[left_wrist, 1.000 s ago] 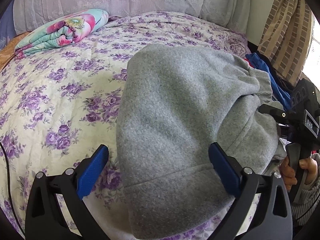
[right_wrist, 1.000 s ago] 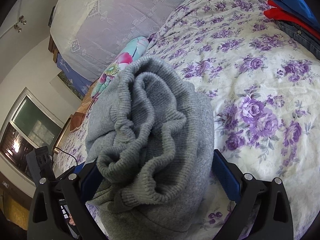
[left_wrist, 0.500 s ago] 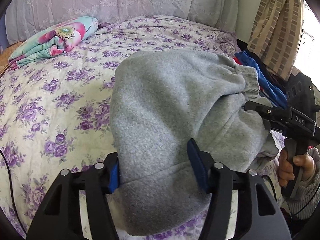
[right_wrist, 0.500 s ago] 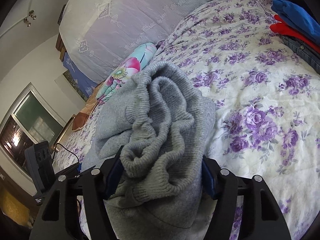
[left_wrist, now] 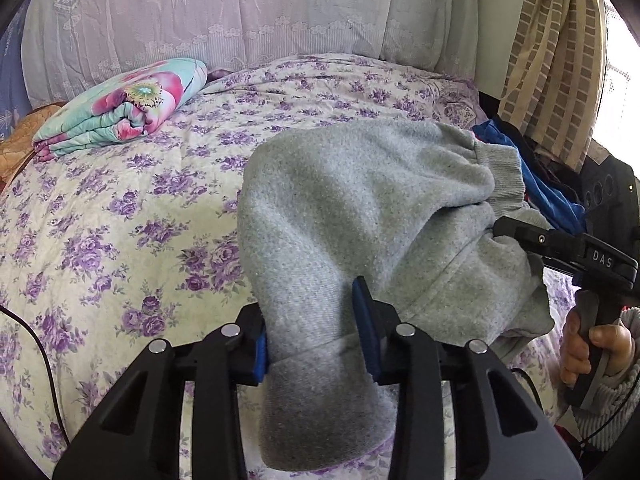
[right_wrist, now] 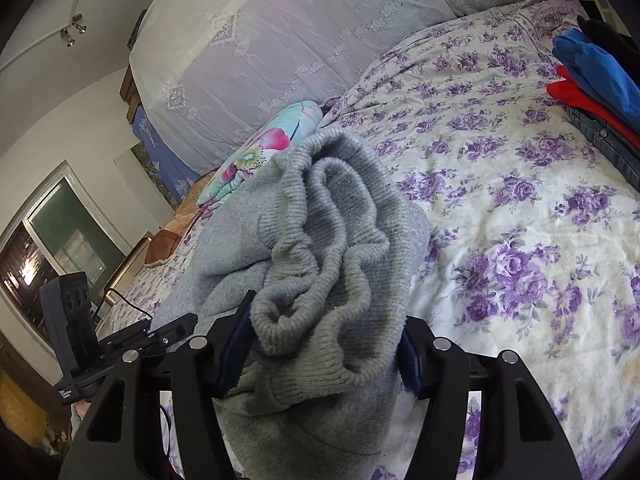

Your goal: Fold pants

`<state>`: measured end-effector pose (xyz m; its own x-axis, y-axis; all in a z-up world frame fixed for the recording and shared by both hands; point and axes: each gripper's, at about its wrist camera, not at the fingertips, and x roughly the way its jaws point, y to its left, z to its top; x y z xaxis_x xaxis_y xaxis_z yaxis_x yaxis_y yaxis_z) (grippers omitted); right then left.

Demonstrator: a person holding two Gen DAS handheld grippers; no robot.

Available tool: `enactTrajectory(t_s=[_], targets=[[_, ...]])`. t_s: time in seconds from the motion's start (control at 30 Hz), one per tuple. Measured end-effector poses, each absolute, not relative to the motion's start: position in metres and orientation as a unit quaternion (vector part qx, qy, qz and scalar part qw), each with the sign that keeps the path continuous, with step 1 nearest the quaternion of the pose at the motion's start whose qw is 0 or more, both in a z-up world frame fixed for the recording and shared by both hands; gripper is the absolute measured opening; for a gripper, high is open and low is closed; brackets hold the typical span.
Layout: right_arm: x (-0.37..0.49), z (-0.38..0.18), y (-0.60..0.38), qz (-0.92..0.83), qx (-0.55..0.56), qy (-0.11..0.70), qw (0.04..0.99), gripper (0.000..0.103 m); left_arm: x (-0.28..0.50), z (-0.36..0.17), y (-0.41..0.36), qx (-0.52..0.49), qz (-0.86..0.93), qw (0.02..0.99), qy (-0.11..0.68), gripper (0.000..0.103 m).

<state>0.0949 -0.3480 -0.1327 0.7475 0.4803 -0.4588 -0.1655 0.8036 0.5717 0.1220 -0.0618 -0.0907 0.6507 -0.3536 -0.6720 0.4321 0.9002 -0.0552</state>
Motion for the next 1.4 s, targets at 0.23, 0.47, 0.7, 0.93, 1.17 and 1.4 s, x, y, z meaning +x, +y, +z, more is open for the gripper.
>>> enactTrajectory(t_s=[0.23, 0.47, 0.7, 0.93, 1.17, 1.4], targets=[[0.099, -0.103, -0.347, 0.189, 0.240, 0.286, 0.908, 0.062, 0.124, -0.063, -0.066, 0.072, -0.203, 0.922, 0.320, 0.034], [0.127, -0.052, -0.352, 0.199, 0.223, 0.253, 0.920, 0.062, 0.145, -0.021, -0.075, 0.092, -0.191, 0.939, 0.273, 0.034], [0.178, -0.013, -0.358, 0.196, 0.215, 0.232, 0.928, 0.062, 0.194, 0.013, -0.089, 0.101, -0.177, 0.947, 0.249, 0.034], [0.245, 0.003, -0.363, 0.192, 0.224, 0.224, 0.929, 0.062, 0.264, 0.030, -0.100, 0.099, -0.164, 0.952, 0.241, 0.034], [0.326, 0.000, -0.368, 0.188, 0.233, 0.225, 0.927, 0.062, 0.339, 0.023, -0.110, 0.095, -0.150, 0.952, 0.249, 0.034], [0.398, -0.028, -0.378, 0.179, 0.262, 0.234, 0.919, 0.061, 0.416, -0.007, -0.122, 0.091, -0.142, 0.949, 0.268, 0.034]])
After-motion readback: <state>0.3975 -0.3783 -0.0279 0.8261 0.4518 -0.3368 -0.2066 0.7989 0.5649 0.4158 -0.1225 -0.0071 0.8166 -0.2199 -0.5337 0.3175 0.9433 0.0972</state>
